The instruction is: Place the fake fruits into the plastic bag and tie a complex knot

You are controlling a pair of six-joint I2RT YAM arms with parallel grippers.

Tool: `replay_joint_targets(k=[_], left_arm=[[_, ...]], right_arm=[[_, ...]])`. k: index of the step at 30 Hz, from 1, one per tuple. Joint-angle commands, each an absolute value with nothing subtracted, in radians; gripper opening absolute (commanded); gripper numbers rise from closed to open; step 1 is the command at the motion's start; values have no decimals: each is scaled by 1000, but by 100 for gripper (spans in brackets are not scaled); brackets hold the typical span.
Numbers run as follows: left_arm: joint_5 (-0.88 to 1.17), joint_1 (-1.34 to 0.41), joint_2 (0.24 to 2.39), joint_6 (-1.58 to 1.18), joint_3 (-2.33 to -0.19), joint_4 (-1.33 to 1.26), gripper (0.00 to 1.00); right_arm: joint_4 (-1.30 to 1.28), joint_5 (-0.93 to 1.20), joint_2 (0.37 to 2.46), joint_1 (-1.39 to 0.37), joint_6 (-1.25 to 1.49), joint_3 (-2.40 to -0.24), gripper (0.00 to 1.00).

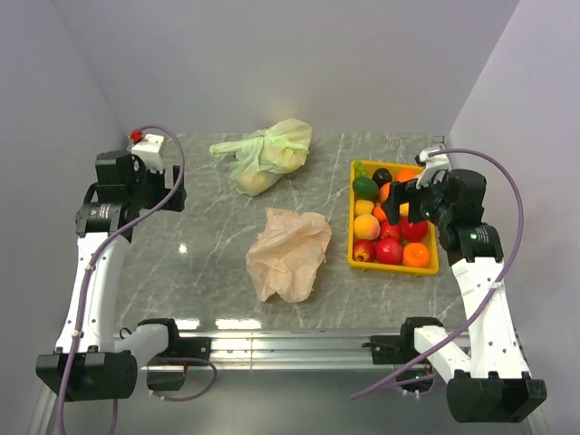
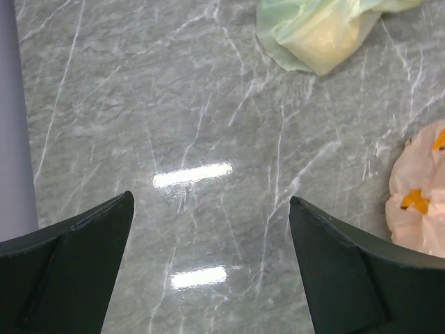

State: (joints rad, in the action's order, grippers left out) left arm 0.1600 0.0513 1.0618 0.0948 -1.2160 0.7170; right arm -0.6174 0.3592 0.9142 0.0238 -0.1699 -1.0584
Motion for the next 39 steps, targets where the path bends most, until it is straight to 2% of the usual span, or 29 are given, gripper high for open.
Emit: replay_joint_targets(k=[1, 9, 13, 17, 21, 26, 31, 34, 39], left_arm=[[173, 20, 1065, 159, -1253, 722, 99], [320, -296, 1023, 281, -1270, 746, 99], [285, -527, 1055, 357, -1247, 765, 99], [265, -626, 1058, 390, -1171, 683, 99], [264, -623, 1084, 325, -1117, 542, 99], [360, -574, 1176, 180, -1141, 460, 99], [505, -389, 1247, 28, -1160, 385, 99], [593, -286, 1299, -42, -1161, 368, 96], [747, -256, 1351, -145, -1149, 315, 90]], right_arm=[[-614, 466, 914, 15, -163, -1068, 100], [-542, 581, 963, 5, -101, -1023, 100], [-493, 606, 1018, -67, -61, -1023, 100], [-446, 612, 1098, -165, -35, -1038, 100], [-396, 604, 1206, -259, -20, -1042, 100], [-361, 575, 1337, -360, -40, -1035, 100], [-305, 581, 1381, -374, -67, -996, 100], [-295, 592, 1416, -376, -78, -997, 98], [-264, 597, 1466, -388, -87, -1006, 96]])
